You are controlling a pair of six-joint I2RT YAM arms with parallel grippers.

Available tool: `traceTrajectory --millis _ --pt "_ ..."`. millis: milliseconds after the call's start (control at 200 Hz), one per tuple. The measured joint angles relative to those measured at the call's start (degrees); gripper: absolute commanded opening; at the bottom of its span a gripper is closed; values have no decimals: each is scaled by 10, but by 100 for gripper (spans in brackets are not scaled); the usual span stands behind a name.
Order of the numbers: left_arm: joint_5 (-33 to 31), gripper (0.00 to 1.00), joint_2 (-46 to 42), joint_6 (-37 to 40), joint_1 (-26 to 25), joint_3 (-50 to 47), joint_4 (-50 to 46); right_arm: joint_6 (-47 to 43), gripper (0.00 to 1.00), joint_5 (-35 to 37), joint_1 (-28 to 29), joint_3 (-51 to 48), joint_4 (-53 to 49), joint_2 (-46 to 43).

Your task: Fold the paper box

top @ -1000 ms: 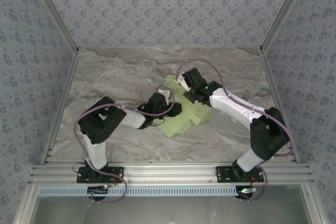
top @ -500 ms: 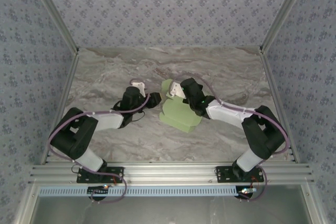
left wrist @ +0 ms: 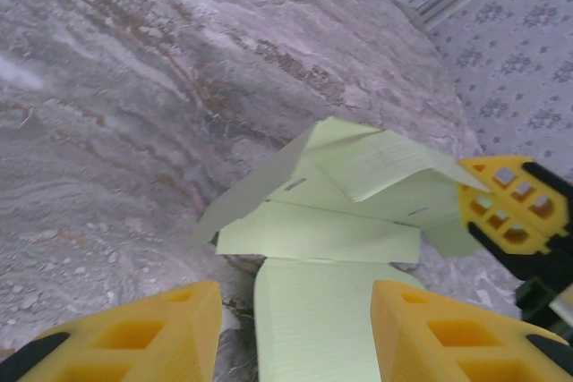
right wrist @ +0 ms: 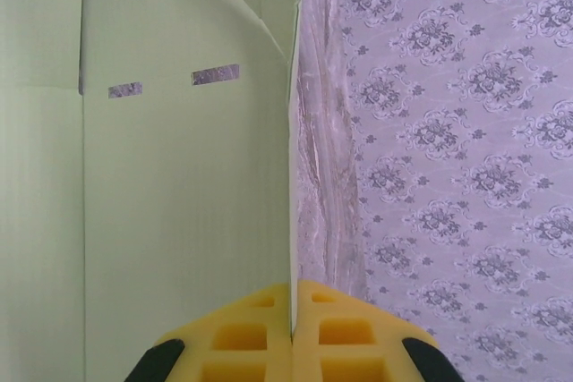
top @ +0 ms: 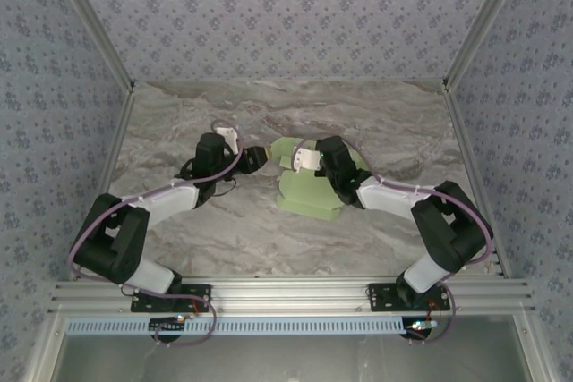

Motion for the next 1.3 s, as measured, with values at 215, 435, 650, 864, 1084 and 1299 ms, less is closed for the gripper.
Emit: traceTrajectory --millis 215,435,650,864,1084,1299 --pt "2 47 -13 9 0 12 -41 -14 0 -18 -13 -12 14 -1" --pt "2 47 -13 11 0 13 -61 -43 0 -1 -10 -26 80 36" --pt "18 47 -13 15 0 21 -73 -57 0 3 -8 -39 118 42" --pt "50 47 -7 14 -15 63 -80 -43 0 -20 -10 -41 99 17" --pt "63 48 22 20 -36 140 -120 13 0 -67 -26 -40 23 -48" --pt "64 48 40 20 -57 192 -151 66 0 -105 -38 -38 -43 -89"
